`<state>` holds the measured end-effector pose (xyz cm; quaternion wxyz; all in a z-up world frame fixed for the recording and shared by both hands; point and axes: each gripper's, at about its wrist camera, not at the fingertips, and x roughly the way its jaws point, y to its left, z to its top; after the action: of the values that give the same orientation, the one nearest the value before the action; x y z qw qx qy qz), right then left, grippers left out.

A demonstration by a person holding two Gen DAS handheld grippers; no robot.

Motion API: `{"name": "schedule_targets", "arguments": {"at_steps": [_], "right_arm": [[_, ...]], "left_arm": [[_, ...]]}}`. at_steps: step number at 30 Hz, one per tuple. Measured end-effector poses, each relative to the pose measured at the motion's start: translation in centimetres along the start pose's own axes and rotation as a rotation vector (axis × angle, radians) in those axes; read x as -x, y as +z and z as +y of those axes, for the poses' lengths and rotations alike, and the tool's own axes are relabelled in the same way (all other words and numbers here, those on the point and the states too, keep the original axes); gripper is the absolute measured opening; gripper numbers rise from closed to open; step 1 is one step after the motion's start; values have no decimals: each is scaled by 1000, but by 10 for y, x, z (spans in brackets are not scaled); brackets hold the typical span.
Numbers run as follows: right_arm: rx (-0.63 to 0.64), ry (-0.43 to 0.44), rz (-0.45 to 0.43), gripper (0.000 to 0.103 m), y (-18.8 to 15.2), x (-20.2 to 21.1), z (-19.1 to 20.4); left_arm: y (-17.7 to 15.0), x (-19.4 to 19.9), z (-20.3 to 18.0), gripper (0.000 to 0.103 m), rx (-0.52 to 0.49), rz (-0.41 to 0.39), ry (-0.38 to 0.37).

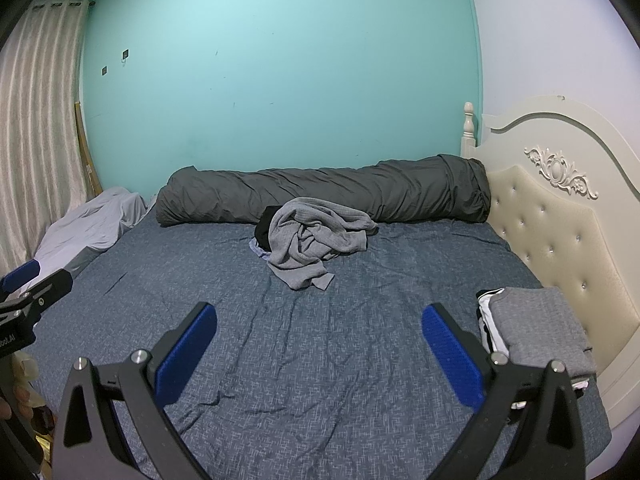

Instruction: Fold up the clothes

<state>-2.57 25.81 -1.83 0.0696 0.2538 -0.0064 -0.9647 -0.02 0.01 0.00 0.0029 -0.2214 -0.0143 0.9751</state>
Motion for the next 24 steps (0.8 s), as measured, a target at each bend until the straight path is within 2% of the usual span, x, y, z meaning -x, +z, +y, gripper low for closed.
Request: {"name": "schedule_targets", "arguments": {"at_steps": [24], "right_arm": [[-4,2,4,103,2,-2,-4]], "left_arm": [[-7,-5,2,103,-3,4,1]]}}
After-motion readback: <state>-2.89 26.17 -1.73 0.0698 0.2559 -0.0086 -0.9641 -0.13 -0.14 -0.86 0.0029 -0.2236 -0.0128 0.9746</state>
